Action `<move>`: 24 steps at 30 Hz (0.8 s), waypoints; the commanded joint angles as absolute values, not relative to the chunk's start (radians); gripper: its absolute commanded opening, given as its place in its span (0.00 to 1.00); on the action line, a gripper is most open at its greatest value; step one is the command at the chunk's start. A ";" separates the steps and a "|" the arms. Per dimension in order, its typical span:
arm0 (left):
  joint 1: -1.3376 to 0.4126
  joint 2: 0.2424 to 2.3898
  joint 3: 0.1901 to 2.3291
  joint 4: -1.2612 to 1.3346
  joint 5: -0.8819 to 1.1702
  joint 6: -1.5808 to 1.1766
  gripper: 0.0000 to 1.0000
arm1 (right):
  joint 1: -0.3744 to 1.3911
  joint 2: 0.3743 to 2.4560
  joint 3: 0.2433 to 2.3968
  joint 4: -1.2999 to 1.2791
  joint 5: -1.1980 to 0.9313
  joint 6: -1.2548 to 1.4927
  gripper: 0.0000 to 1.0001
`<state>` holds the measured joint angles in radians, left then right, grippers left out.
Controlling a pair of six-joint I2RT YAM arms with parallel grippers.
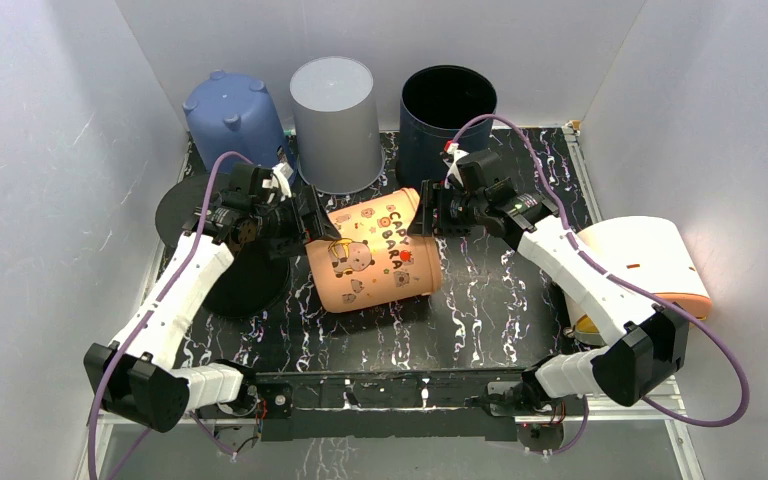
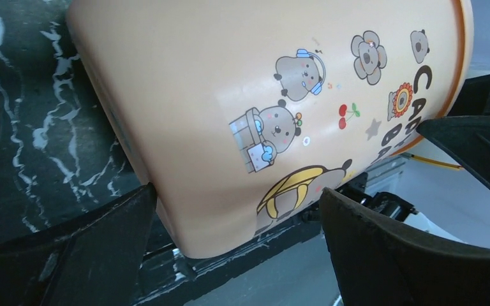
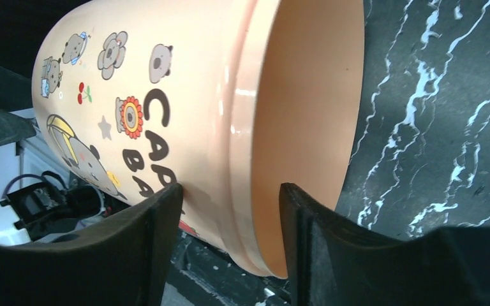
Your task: Turn the large container upside down
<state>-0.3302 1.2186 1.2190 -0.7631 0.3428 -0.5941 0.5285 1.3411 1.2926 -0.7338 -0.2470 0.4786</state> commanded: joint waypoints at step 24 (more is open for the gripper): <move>-0.328 1.289 1.222 -0.459 0.616 -0.711 0.98 | 0.146 1.114 0.678 -0.060 -0.866 0.869 0.00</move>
<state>-0.3107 1.2915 1.1790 -0.4717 0.5095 -0.7017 0.2089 1.1133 0.8303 -0.2470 -0.7300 0.7303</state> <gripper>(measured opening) 0.983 0.155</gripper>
